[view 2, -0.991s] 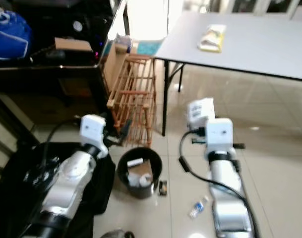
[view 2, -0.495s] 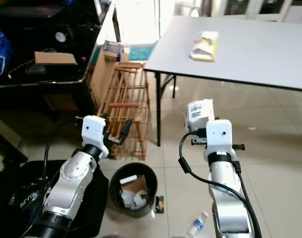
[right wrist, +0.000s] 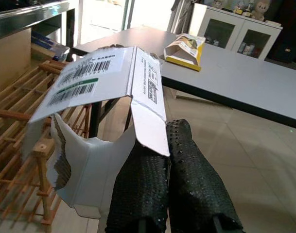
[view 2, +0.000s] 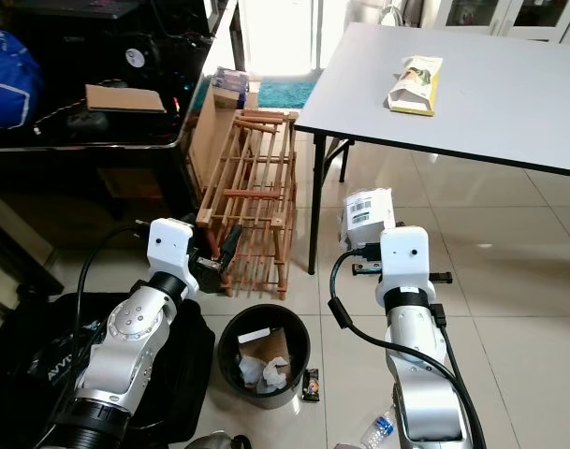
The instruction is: Picking trash to rubbish bin
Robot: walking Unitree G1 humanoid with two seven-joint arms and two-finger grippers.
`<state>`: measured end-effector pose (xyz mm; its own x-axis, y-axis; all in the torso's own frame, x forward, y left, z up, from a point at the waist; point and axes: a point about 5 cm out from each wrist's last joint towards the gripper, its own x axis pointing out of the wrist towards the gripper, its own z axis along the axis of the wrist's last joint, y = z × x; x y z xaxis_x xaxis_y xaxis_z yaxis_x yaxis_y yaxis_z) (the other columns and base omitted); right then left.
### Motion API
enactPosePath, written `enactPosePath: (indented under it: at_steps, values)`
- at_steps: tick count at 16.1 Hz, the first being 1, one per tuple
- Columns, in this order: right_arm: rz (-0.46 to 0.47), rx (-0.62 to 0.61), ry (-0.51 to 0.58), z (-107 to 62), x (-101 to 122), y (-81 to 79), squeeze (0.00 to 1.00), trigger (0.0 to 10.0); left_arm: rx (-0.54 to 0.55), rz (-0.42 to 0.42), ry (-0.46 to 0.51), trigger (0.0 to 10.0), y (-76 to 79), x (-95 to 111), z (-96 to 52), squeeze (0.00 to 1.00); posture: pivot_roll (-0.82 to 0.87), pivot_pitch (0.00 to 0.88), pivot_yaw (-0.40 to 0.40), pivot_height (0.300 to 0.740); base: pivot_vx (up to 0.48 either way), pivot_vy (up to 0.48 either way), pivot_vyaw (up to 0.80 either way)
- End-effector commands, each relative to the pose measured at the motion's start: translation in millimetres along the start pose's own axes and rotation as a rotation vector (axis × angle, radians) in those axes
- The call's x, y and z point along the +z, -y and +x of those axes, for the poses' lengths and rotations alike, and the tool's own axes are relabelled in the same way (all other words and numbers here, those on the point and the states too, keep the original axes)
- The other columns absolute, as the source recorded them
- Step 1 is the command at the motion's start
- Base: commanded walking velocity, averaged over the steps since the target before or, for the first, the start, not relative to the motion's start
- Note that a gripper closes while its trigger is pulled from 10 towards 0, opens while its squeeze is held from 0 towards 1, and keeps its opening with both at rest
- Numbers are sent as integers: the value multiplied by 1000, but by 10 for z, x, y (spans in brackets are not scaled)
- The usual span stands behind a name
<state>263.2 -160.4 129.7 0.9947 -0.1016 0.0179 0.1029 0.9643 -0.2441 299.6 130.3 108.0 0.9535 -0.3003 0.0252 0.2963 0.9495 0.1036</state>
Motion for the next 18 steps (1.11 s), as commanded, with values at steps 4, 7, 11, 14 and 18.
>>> enactPosePath:
  at_steps: [4, 7, 11, 14, 18]
  values:
    - [-16, 16, 2, -19, 9, -23, 0, 10000, 23, 11, -15, 10000, -27, -22, -7, 0, -47, 105, 35, 740, 0, 0, 439]
    - [-15, 17, 0, -14, 6, -29, 0, 10000, 21, 13, -18, 10000, -27, -23, -12, 0, -44, 104, 36, 740, 0, 0, 702]
    - [-17, 17, -2, -18, 0, -38, 0, 10000, 14, 11, -19, 10000, -24, -20, -13, 0, -45, 105, 43, 740, 0, 0, 758]
    - [-16, 11, -8, -28, -16, -37, 0, 10000, 0, 12, -29, 10000, -7, -36, -13, 0, -48, 107, 45, 740, 0, 0, 800]
    - [-3, 10, -15, -25, -35, -47, 0, 10000, -37, 2, -97, 10000, 14, -168, -62, 0, -43, 108, 44, 740, 0, 0, 114]
